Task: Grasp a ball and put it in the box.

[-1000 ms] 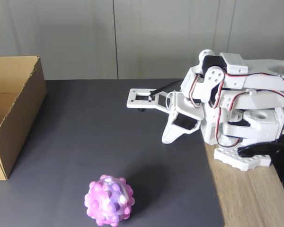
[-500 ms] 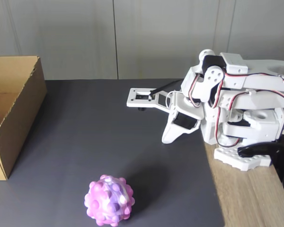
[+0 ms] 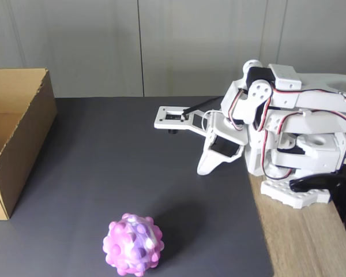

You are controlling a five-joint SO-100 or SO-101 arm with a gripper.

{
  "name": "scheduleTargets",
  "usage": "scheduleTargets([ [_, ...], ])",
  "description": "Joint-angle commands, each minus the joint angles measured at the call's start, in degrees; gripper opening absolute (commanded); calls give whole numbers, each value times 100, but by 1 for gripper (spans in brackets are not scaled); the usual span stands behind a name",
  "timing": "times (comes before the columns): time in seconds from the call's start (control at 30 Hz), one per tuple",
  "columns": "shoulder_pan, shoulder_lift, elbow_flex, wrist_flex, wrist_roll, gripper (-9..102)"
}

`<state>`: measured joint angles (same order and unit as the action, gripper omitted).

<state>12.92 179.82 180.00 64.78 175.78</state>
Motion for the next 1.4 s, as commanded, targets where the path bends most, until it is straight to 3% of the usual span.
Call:
scheduleTargets([
  [0.0, 53, -44, 35, -35, 193, 0],
  [0.5, -589, -123, -958, -185, 642, 2],
  [0.77, -1441, -1828, -2962, -185, 519, 0],
  [1.07, -3182, -3445, -5221, -105, -18, 0],
  [1.37, -4052, -4939, -6284, -817, -132, 0],
])
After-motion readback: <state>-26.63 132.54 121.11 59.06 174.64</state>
